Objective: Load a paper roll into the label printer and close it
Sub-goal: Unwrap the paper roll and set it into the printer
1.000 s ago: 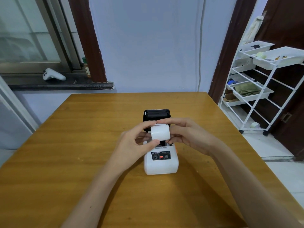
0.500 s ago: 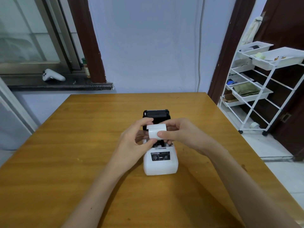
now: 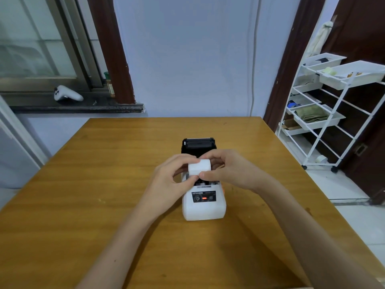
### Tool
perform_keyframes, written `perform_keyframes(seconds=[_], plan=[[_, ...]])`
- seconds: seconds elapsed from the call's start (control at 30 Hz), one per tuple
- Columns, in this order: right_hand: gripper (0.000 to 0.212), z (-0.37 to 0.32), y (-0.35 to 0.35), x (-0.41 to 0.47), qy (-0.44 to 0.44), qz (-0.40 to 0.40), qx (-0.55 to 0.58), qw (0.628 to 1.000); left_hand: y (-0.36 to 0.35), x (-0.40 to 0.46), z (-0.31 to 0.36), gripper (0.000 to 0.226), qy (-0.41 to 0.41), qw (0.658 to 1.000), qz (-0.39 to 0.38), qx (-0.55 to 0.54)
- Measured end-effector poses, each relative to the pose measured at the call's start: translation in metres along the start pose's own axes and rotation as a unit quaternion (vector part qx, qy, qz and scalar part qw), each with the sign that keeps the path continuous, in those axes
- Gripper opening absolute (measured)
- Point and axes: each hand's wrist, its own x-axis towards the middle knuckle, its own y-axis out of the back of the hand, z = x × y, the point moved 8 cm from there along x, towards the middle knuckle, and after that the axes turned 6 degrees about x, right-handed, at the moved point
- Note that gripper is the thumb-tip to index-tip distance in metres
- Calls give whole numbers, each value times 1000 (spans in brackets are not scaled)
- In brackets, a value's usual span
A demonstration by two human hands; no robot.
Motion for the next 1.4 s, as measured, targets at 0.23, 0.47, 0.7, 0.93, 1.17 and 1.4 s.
perform_keyframes(seconds=[0.23,0.47,0.7,0.93,1.17,1.4], plan=[[35,-6,-2,-1,-1,-39,15,999,3,2,0,43,31,997,15,-76],[31,-2,-3,-2,21,3,38,999,2,2,0,36,62,991,19,-113],[36,-1,0,0,16,31,30,999,3,0,-1,35,76,988,22,-129],[30,-1,1,-1,10,44,30,999,5,1,-2,35,76,987,45,-132],[36,0,-3,2,14,34,13,999,7,2,0,42,64,985,68,-144],[25,-7,-3,2,39,20,-9,999,8,3,-2,44,51,989,61,-126]])
